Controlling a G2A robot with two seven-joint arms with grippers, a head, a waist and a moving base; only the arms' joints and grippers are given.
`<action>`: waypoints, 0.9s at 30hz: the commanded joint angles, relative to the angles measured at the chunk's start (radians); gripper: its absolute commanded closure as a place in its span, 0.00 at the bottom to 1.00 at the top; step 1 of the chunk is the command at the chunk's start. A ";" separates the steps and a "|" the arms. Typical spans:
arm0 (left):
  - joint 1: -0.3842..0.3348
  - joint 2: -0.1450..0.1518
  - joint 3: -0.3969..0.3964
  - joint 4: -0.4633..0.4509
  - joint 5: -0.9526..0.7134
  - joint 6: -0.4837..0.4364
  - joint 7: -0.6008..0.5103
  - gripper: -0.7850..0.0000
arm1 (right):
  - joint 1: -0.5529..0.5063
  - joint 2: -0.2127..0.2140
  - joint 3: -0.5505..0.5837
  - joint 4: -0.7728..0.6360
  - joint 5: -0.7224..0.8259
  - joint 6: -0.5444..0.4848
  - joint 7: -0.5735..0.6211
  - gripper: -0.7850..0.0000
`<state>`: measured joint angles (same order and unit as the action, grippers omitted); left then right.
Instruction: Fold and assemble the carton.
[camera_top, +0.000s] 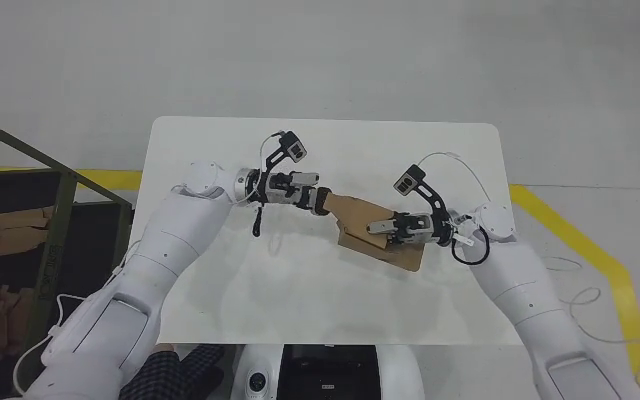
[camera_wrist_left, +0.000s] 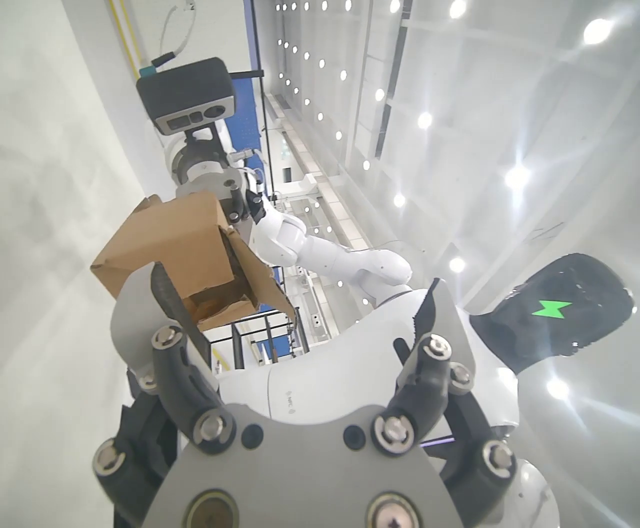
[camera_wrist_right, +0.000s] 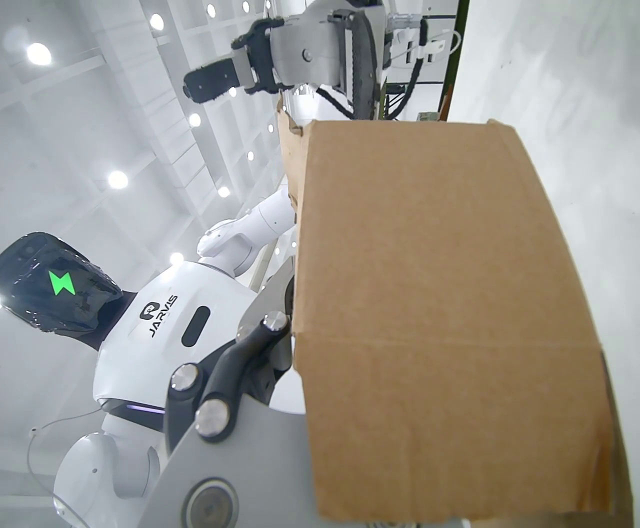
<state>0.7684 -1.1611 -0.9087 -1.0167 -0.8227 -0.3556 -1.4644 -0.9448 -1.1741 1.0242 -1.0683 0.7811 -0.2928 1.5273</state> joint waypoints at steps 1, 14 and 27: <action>0.002 0.002 0.002 -0.014 0.039 0.003 -0.003 0.00 | 0.003 0.001 0.003 0.007 -0.004 -0.001 -0.001 1.00; -0.017 0.003 0.028 -0.054 0.233 0.034 0.015 0.00 | 0.017 0.002 0.008 0.017 -0.031 0.008 0.008 1.00; -0.028 -0.007 0.048 -0.048 0.277 0.065 0.037 0.00 | 0.016 0.010 0.014 -0.032 -0.027 0.009 0.009 1.00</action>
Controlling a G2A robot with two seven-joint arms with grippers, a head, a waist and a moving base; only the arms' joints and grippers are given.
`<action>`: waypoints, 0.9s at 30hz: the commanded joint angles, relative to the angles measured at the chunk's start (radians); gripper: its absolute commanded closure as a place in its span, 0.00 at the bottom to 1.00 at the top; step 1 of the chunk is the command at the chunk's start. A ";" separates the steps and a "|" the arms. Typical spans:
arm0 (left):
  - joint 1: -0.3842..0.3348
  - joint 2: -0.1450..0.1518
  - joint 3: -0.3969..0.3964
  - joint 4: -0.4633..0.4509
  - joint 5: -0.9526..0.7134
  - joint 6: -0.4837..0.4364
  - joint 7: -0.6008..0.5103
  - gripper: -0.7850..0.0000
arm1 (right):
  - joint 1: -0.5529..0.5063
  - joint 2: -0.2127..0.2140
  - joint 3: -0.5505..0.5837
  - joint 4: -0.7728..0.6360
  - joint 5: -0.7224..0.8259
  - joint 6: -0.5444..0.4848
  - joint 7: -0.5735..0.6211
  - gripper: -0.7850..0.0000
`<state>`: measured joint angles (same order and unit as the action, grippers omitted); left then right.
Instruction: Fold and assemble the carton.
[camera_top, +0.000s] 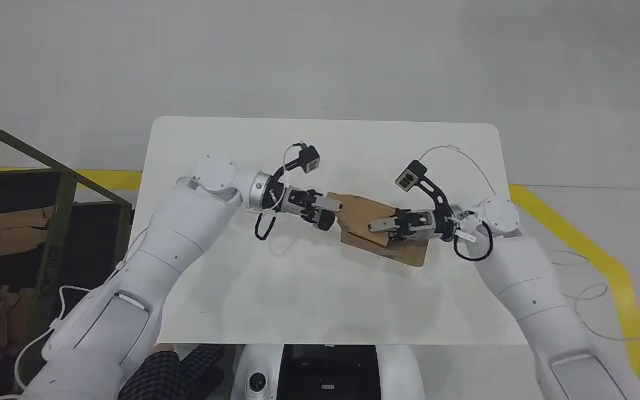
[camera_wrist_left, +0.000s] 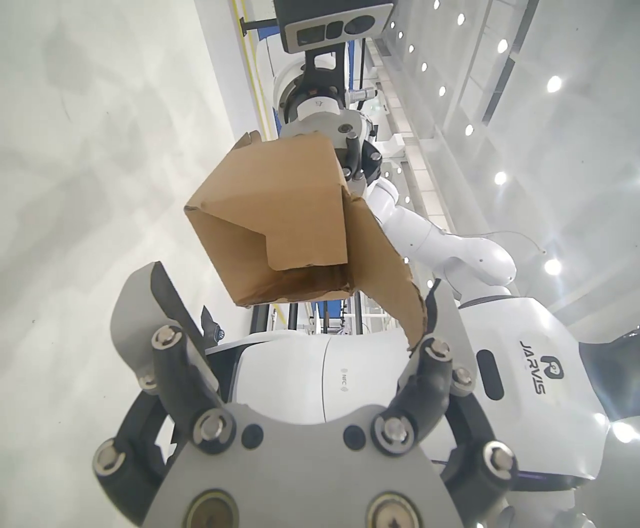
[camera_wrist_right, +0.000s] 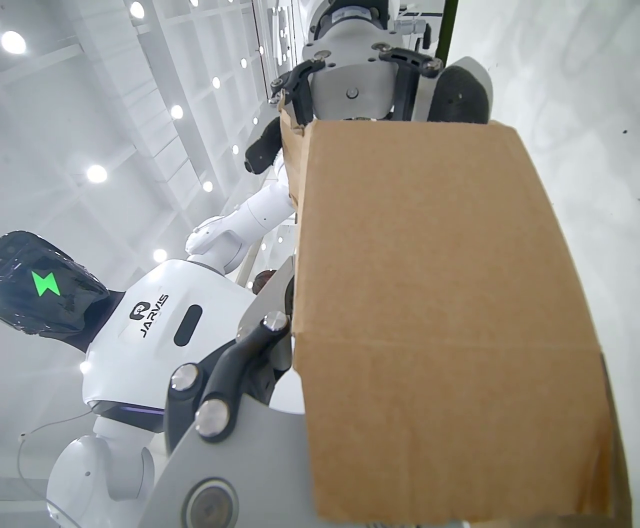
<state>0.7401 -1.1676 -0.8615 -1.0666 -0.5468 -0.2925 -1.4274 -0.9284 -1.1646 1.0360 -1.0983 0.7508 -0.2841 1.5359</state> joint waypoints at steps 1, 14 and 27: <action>-0.001 -0.001 0.001 0.004 0.001 0.003 0.001 0.00 | -0.002 0.001 0.004 -0.006 0.007 0.000 0.000 1.00; 0.014 -0.005 -0.005 0.024 -0.019 0.020 -0.011 0.00 | -0.031 0.006 0.023 -0.063 0.050 0.000 0.000 1.00; 0.020 -0.012 0.002 0.018 -0.019 0.027 -0.022 0.00 | -0.050 0.005 0.029 -0.095 0.074 0.000 0.000 1.00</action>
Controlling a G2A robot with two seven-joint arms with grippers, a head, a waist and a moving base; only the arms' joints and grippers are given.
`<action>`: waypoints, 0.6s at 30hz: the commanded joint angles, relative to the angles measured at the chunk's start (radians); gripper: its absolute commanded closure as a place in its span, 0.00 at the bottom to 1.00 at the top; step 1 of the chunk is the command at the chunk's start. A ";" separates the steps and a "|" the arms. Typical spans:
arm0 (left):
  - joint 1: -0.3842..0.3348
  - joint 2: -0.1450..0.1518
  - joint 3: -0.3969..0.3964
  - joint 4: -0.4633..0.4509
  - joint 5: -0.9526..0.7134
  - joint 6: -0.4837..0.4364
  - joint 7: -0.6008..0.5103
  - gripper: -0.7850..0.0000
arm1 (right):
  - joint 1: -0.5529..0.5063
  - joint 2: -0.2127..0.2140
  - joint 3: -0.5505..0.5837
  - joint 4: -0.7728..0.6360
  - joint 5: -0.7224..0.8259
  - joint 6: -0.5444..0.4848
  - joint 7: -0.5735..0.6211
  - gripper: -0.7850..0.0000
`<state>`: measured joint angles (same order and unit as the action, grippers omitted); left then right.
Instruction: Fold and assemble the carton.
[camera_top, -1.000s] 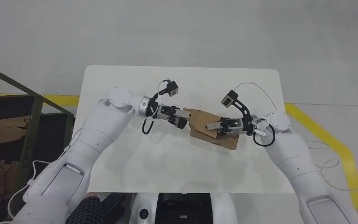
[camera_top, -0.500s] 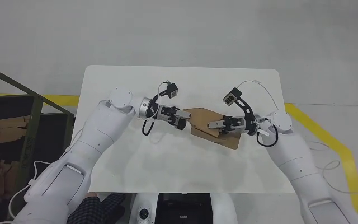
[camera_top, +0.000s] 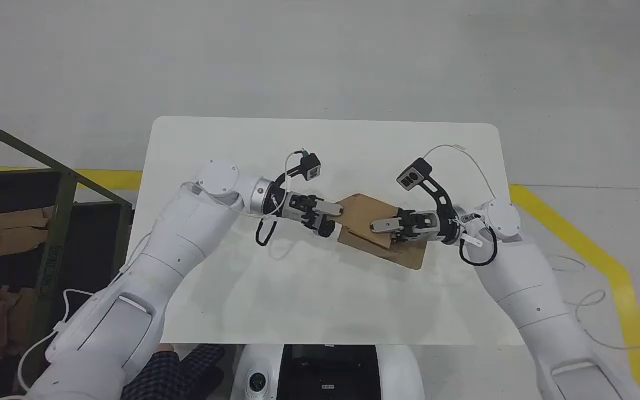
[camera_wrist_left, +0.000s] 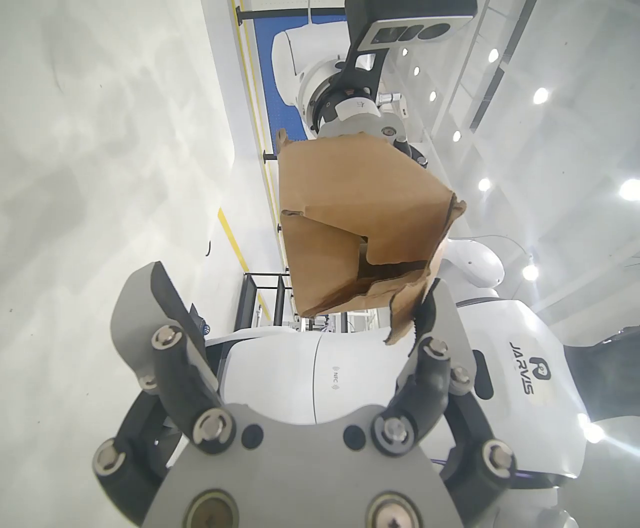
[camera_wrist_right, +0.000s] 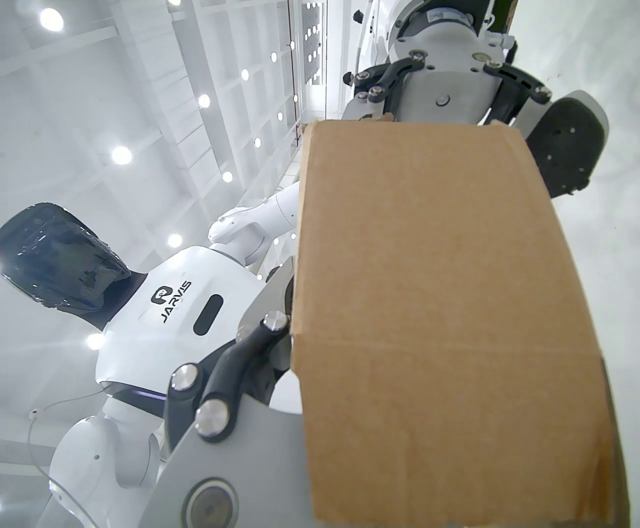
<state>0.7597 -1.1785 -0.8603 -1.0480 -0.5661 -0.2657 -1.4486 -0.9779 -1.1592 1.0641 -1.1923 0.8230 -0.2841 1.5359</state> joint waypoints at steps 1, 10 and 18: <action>0.001 -0.001 0.001 -0.001 0.000 0.000 -0.001 0.00 | -0.001 0.000 0.002 -0.002 0.005 0.000 0.000 1.00; 0.005 -0.010 0.017 0.000 0.003 0.003 -0.005 0.00 | -0.010 -0.001 0.009 -0.015 0.035 0.000 0.000 1.00; -0.005 -0.018 0.025 0.005 -0.004 0.001 -0.011 0.00 | -0.013 -0.001 0.000 -0.029 0.047 0.000 0.000 1.00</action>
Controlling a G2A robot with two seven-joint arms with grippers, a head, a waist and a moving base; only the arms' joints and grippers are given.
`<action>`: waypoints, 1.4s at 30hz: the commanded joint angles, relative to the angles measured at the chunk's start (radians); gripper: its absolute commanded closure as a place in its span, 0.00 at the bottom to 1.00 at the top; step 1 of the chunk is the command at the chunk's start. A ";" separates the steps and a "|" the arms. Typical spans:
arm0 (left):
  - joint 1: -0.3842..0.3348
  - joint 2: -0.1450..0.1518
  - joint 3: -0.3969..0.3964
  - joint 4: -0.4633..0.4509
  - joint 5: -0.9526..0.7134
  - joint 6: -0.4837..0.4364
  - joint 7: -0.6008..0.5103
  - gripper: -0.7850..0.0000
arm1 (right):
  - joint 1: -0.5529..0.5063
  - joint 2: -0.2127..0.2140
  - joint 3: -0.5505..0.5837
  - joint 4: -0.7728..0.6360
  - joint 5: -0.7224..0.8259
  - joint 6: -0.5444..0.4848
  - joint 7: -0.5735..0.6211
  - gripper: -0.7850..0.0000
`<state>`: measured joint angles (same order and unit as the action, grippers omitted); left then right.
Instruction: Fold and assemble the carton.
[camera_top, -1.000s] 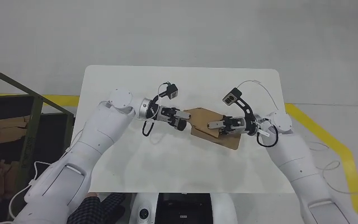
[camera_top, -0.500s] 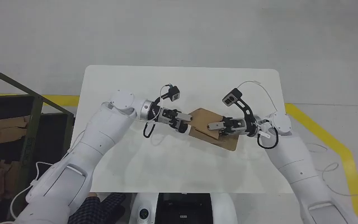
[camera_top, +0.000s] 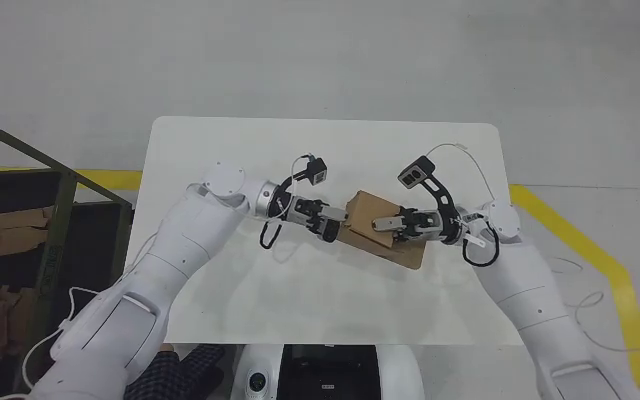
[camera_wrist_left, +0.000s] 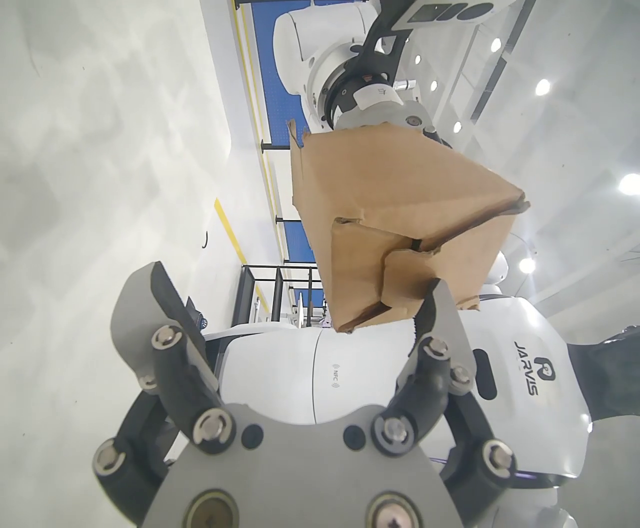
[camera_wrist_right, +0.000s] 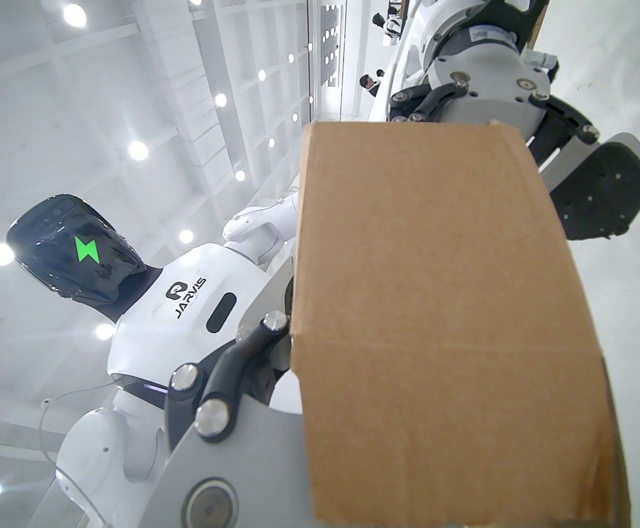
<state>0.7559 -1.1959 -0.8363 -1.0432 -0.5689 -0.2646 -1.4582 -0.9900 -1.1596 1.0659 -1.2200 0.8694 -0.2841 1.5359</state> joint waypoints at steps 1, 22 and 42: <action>-0.002 -0.002 0.002 0.000 -0.002 -0.002 -0.003 0.00 | -0.001 0.000 -0.005 -0.002 0.001 0.000 0.000 1.00; -0.023 -0.023 0.020 0.015 -0.009 -0.008 -0.023 0.00 | 0.008 -0.003 -0.022 -0.001 0.012 0.000 0.000 1.00; -0.016 -0.013 -0.049 0.049 -0.018 -0.063 0.008 0.00 | 0.007 0.008 -0.010 0.006 -0.004 0.003 0.000 1.00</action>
<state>0.7347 -1.2116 -0.8758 -0.9919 -0.5884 -0.3219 -1.4557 -0.9834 -1.1526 1.0562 -1.2139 0.8672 -0.2829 1.5359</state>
